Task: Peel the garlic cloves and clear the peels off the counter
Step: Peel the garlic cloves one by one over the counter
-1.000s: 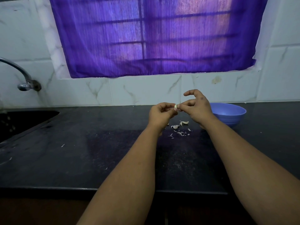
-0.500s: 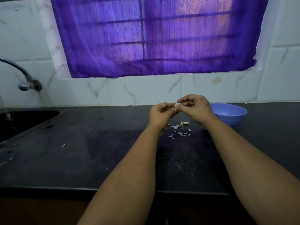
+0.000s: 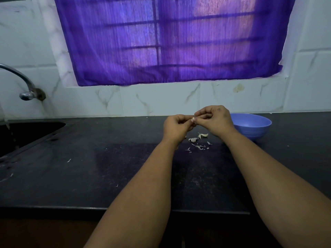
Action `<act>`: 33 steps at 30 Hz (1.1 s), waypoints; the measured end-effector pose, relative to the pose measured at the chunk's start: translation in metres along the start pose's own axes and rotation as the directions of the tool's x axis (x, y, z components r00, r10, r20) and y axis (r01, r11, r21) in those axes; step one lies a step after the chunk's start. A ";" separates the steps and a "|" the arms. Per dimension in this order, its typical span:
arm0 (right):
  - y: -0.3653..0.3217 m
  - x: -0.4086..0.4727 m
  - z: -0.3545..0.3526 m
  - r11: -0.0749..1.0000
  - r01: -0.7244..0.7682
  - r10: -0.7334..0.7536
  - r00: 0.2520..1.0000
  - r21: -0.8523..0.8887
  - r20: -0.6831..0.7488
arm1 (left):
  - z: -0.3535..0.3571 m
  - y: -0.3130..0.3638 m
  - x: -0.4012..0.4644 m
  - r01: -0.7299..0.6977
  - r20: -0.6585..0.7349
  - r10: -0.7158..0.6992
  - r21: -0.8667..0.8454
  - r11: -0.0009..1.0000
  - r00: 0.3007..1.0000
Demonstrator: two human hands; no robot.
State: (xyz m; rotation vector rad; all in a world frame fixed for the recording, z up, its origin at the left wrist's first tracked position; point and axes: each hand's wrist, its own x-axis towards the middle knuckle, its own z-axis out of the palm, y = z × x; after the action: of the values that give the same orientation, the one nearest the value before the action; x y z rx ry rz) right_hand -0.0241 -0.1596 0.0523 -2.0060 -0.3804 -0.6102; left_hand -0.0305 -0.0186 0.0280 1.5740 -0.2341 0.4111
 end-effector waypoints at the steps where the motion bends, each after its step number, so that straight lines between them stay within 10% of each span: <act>1: 0.000 0.000 0.001 1.000 0.006 -0.006 1.000 -0.008 0.000 | 0.000 0.000 0.000 0.003 -0.002 -0.003 -0.001 1.000 1.000; 33: 0.009 0.003 0.004 0.977 -0.090 0.063 0.988 0.192 0.143 | 0.001 -0.004 0.005 0.065 0.004 -0.066 -0.220 0.973 0.998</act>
State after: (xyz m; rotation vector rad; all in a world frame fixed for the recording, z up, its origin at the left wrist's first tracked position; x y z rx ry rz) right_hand -0.0161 -0.1602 0.0459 -1.8665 -0.4272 -0.3726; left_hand -0.0244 -0.0193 0.0266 1.3591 -0.2172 0.3246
